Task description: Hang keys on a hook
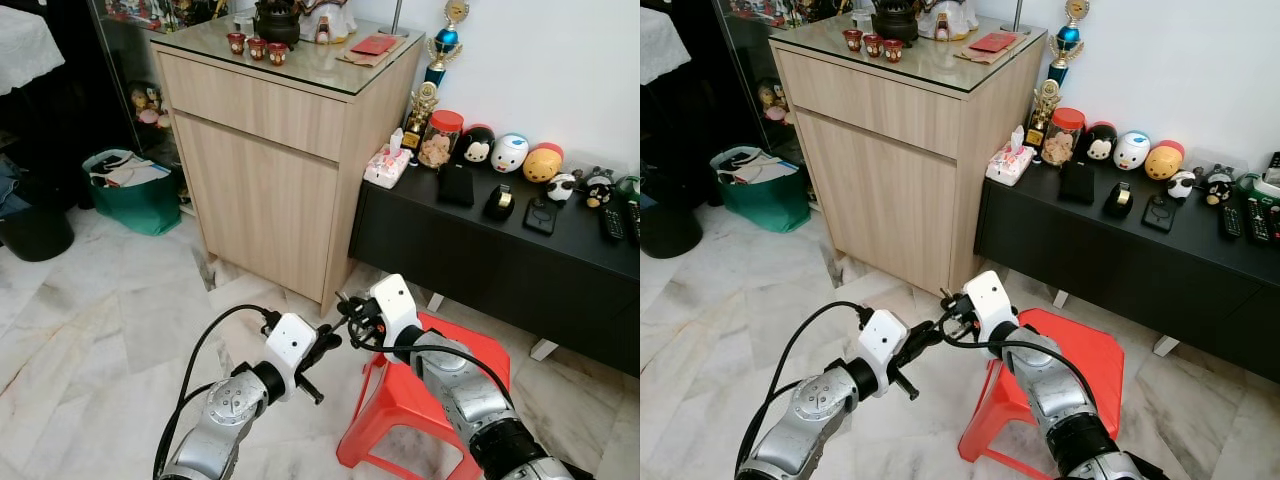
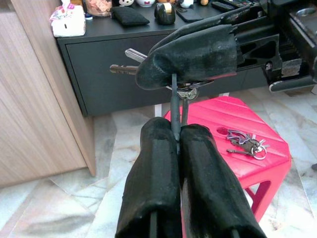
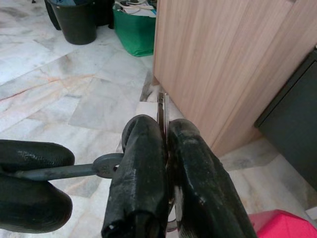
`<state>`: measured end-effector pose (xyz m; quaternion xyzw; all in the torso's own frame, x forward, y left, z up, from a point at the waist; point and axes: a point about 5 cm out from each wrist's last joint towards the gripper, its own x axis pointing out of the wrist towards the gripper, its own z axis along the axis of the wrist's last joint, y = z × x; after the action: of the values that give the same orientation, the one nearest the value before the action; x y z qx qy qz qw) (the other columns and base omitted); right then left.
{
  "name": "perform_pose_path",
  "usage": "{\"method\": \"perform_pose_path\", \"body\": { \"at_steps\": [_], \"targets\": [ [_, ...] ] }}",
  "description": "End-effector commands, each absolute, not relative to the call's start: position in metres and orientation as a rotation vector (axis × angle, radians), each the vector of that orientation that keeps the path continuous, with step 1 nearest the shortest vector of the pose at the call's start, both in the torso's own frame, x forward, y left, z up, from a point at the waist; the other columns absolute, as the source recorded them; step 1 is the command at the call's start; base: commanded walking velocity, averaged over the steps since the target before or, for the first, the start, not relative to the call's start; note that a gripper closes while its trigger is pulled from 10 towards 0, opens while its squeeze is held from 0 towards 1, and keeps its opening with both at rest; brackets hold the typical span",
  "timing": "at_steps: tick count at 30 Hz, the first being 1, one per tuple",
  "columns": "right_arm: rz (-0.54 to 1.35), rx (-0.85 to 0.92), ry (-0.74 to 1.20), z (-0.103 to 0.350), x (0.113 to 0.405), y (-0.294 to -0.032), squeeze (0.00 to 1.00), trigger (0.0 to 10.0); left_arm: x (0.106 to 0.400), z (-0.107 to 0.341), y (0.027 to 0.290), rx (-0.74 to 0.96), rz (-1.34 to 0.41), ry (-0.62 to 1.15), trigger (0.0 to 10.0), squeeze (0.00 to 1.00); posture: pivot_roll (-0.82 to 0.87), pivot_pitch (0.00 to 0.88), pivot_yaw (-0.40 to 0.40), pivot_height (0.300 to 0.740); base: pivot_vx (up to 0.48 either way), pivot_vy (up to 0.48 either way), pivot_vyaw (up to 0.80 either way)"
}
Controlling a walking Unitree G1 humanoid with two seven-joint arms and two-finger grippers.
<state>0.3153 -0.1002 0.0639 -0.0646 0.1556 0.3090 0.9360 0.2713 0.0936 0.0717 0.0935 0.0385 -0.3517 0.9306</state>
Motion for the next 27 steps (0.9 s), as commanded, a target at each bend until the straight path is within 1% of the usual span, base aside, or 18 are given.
{"method": "perform_pose_path", "body": {
  "at_steps": [1,3,4,5,6,13,16,18,22,23,24,27],
  "targets": [
    [0.419,-0.135,0.48,0.036,0.308,-0.154,1.0,10.0,0.281,0.096,0.112,0.18,-0.621,-0.043,0.0,0.0,0.06,0.0,-0.091,0.74,0.0,0.0,0.0],
    [0.421,-0.137,0.479,0.036,0.308,-0.153,1.0,10.0,0.281,0.096,0.112,0.179,-0.622,-0.042,0.0,0.0,0.06,0.0,-0.091,0.74,0.0,0.0,0.0],
    [0.433,-0.144,0.478,0.037,0.308,-0.152,0.74,10.0,0.281,0.096,0.112,0.178,-0.623,-0.043,0.0,0.0,0.06,0.0,-0.092,0.74,0.0,0.0,0.0],
    [0.433,-0.144,0.478,0.037,0.308,-0.152,0.74,10.0,0.281,0.096,0.112,0.178,-0.623,-0.043,0.0,0.0,0.06,0.0,-0.092,0.74,0.0,0.0,0.0],
    [0.447,-0.15,0.484,0.037,0.308,-0.151,0.0,10.0,0.281,0.096,0.112,0.178,-0.623,-0.044,0.0,0.0,0.06,0.0,-0.092,0.74,0.0,0.0,0.0],
    [0.472,-0.19,0.496,0.039,0.309,-0.155,0.0,10.0,0.281,0.095,0.111,0.178,-0.628,-0.04,0.0,0.0,0.06,0.0,-0.091,0.74,0.0,0.0,0.0],
    [0.442,-0.198,0.483,0.042,0.313,-0.161,0.0,10.0,0.28,0.093,0.11,0.18,-0.632,-0.033,0.0,0.0,0.06,0.0,-0.092,0.74,0.0,0.0,0.0],
    [0.387,-0.193,0.484,0.042,0.315,-0.167,0.0,10.0,0.279,0.093,0.111,0.18,-0.63,-0.03,0.0,0.0,0.06,0.0,-0.091,0.74,0.0,0.0,0.0],
    [0.312,-0.165,0.511,0.034,0.313,-0.175,0.0,10.0,0.278,0.091,0.113,0.192,-0.618,-0.017,0.0,0.0,0.07,0.0,-0.091,0.74,0.0,0.0,0.0],
    [0.278,-0.159,0.531,0.028,0.31,-0.179,0.0,10.0,0.278,0.09,0.116,0.195,-0.608,-0.007,4.5,0.0,0.07,0.0,-0.091,0.74,0.0,0.0,0.0],
    [0.259,-0.161,0.544,0.024,0.307,-0.181,0.0,10.0,0.277,0.089,0.117,0.2,-0.602,0.003,10.0,0.0,0.07,0.0,-0.091,0.74,0.0,0.0,0.0],
    [0.23,-0.152,0.571,0.016,0.302,-0.184,0.0,10.0,0.277,0.086,0.12,0.21,-0.596,0.015,10.0,0.0,0.07,0.0,-0.09,0.74,0.0,0.0,0.0]
  ]
}}
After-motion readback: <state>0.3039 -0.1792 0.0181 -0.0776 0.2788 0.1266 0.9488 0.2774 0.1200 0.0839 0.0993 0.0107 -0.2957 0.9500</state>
